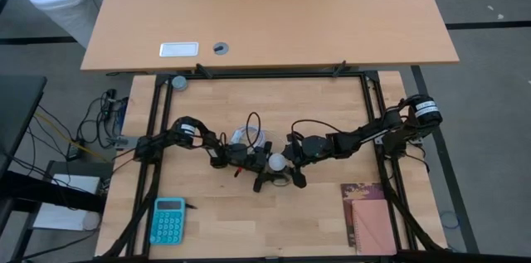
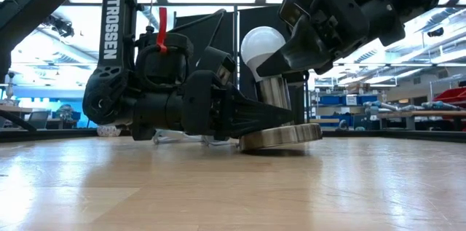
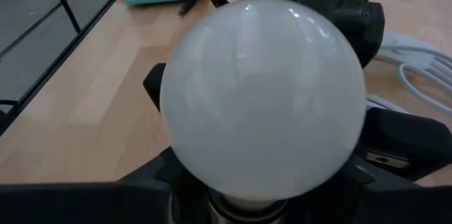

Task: Screw lightbulb
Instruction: Insert the white lightbulb into the lamp socket

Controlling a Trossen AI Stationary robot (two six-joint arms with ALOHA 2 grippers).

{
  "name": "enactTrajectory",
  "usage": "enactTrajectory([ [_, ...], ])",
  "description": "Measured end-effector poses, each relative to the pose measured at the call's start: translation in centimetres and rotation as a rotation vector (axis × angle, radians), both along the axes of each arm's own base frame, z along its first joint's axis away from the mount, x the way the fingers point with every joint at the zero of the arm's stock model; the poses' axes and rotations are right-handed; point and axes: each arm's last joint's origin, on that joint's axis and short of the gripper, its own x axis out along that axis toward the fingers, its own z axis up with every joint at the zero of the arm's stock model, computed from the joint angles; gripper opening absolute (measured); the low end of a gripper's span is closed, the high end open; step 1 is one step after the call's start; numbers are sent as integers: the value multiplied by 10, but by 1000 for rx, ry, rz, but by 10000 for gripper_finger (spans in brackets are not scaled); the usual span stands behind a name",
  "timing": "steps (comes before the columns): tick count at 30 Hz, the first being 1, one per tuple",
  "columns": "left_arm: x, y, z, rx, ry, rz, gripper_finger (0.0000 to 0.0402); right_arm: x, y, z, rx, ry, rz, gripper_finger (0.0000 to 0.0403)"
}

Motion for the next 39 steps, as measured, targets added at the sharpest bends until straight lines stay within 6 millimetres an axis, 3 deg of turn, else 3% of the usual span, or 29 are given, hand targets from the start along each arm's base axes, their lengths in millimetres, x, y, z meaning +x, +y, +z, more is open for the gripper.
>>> enactTrajectory([
  [14,1,2,0,-37,6,90,198,-3,11,-1,-37,-2,-118,190],
  [28,1,0,1,-64,1,350,198,-6,14,-1,-46,-13,-334,189],
  [39,12,-14,3,-53,8,544,198,-8,16,-2,-33,-25,-451,189],
])
